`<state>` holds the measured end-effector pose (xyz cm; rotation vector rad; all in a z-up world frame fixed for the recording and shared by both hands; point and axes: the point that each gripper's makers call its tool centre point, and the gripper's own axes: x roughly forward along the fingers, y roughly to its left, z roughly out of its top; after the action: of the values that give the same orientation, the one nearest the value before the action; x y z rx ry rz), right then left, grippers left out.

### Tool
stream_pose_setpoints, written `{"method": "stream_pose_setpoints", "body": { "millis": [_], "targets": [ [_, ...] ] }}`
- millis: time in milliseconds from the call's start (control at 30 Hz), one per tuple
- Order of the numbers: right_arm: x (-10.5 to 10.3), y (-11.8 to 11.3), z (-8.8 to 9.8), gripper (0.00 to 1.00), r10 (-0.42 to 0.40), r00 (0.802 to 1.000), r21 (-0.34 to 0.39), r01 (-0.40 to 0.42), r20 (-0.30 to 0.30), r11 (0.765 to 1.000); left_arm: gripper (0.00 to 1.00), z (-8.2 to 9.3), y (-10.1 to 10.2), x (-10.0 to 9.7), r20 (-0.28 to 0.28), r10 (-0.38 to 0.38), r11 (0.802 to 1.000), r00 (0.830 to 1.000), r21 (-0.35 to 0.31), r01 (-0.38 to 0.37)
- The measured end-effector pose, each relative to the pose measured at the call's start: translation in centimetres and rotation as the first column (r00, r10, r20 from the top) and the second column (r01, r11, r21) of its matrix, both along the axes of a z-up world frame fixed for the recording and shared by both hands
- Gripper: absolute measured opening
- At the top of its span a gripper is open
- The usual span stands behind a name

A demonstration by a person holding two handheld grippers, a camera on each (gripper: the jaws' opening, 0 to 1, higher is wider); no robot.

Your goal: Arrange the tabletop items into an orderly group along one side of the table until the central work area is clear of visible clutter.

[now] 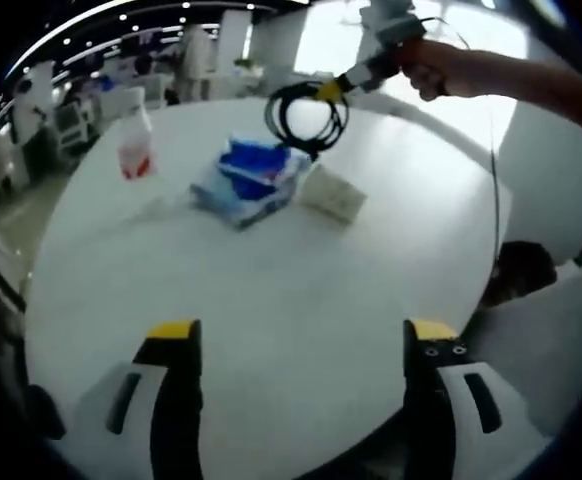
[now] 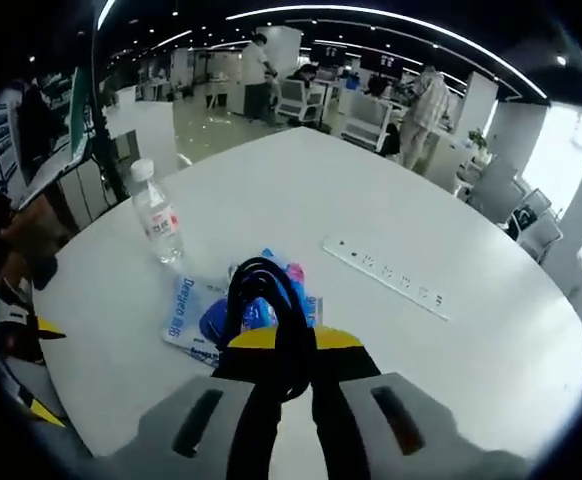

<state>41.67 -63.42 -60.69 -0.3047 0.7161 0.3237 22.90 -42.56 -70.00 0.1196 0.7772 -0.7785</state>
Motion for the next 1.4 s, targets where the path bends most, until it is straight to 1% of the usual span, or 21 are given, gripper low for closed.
{"method": "stream_pose_setpoints", "body": {
  "millis": [300,433,467,667,967,1167,1400],
  "targets": [
    [-2.3,-3.7,0.6,0.08,-0.082,0.997,0.011,0.082,0.000,0.997,0.79,-0.3,-0.2,-0.4,-0.005,-0.022,1.000,1.000,0.009,0.022],
    [-3.1,-5.0,0.7,0.08,-0.096,0.995,-0.003,0.096,-0.005,0.995,0.79,-0.4,-0.3,-0.4,-0.007,-0.028,1.000,1.000,0.013,0.028],
    [-3.5,-5.7,0.9,0.08,-0.102,0.995,-0.012,0.102,-0.004,0.995,0.79,-0.5,-0.2,-0.4,-0.008,-0.029,0.999,1.000,0.014,0.029],
    [-4.5,-7.2,0.9,0.08,-0.138,0.990,-0.002,0.138,-0.007,0.990,0.79,-0.5,-0.2,-0.6,-0.006,-0.037,0.999,0.999,0.020,0.037],
    [-6.5,-9.1,0.1,0.08,-0.168,0.985,-0.013,0.167,-0.028,0.986,0.79,-0.8,-0.4,-0.8,-0.012,-0.051,0.998,0.999,0.035,0.052],
    [-7.9,-10.2,-0.9,0.08,-0.187,0.981,-0.017,0.186,-0.052,0.982,0.78,-0.9,-0.3,-0.9,-0.015,-0.054,0.998,0.998,0.040,0.055],
    [-9.1,-10.5,-2.4,0.08,-0.194,0.978,-0.022,0.192,-0.081,0.981,0.78,-1.1,-0.5,-1.2,-0.018,-0.067,0.997,0.998,0.046,0.068]
  ]
}}
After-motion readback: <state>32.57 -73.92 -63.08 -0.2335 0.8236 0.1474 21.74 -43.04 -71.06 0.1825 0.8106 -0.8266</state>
